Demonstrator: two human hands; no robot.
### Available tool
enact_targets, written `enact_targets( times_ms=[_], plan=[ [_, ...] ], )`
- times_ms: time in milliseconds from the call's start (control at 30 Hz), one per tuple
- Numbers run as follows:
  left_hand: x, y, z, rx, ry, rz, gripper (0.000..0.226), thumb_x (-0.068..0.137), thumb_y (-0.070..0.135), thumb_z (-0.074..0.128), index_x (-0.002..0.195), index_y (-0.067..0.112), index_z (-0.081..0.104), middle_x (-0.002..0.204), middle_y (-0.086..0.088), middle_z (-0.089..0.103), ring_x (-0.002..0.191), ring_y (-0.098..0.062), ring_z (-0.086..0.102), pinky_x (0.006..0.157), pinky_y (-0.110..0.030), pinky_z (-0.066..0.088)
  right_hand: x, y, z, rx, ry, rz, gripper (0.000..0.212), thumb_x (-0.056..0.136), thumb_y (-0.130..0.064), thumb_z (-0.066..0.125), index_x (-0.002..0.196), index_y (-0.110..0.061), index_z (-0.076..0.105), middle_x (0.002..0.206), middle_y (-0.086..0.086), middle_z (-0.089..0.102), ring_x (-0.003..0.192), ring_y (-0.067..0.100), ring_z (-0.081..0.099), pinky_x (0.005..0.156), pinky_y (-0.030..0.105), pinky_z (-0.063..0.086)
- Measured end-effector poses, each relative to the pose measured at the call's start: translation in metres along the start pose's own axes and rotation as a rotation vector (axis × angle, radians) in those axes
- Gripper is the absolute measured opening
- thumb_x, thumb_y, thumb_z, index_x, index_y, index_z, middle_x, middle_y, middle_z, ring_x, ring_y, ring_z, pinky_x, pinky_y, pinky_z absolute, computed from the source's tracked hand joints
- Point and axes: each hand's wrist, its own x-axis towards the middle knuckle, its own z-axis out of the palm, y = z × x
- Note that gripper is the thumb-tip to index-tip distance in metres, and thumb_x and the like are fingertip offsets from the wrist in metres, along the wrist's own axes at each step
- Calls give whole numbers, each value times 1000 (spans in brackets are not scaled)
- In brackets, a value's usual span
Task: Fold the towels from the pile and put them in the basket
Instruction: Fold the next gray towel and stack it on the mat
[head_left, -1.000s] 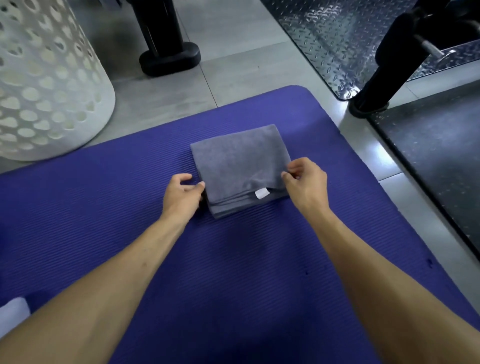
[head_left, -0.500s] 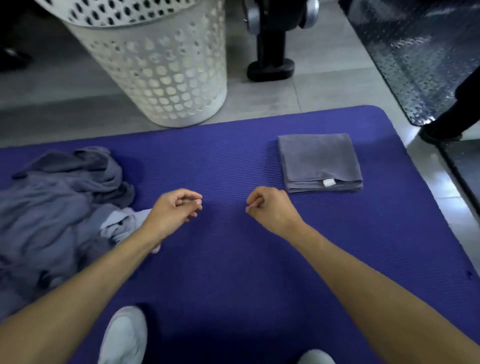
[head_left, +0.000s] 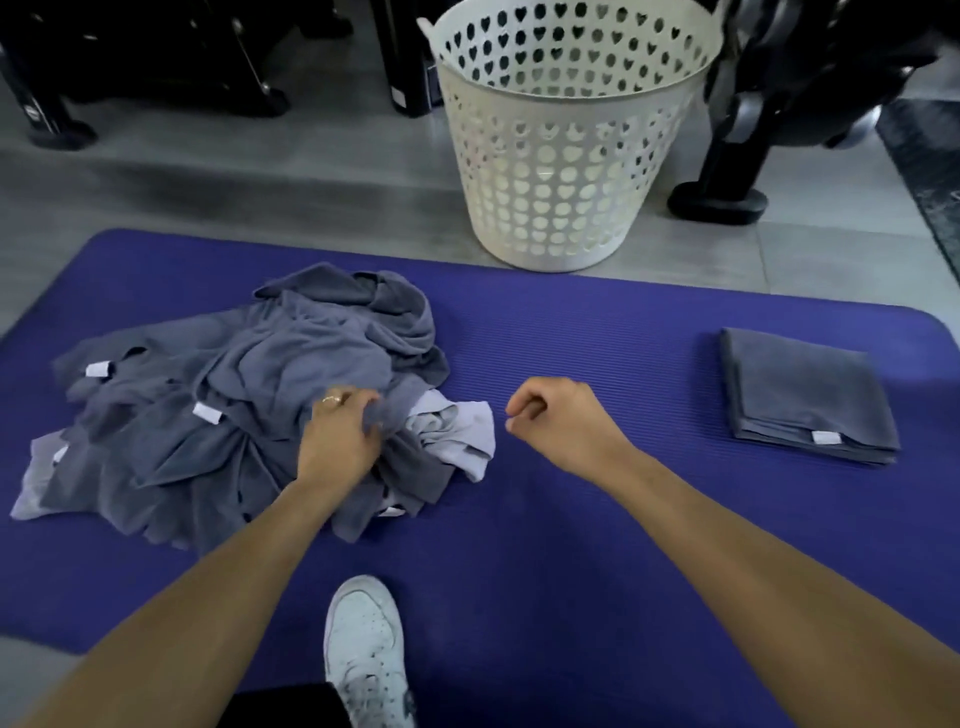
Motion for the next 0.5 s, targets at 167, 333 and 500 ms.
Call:
enact_targets(
  times_ms=[167, 333, 500],
  plan=[
    [26, -14, 7, 92, -239, -65, 70, 92, 26, 65, 151, 25, 29, 158, -14, 15, 142, -37, 23, 107, -49, 39, 18, -23, 30, 45, 33, 15, 4, 89, -17, 69, 88, -21, 68, 76, -11, 66, 62, -7, 58, 52, 8, 42],
    [40, -42, 11, -99, -139, -82, 33, 88, 20, 64, 120, 14, 65, 115, -14, 62, 109, -31, 59, 91, -38, 50, 10, -18, 47, 33, 12, 88, 4, 89, -16, 70, 88, -20, 68, 78, -11, 66, 64, -12, 58, 56, 6, 43],
    [31, -20, -26, -541, -68, -43, 14, 92, 5, 63, 86, 12, 72, 74, -4, 69, 69, -11, 64, 75, -29, 55, -15, -17, 37, 51, 38, 153, 10, 88, -18, 71, 83, -25, 67, 76, -11, 68, 64, -6, 61, 58, 9, 45]
  ],
)
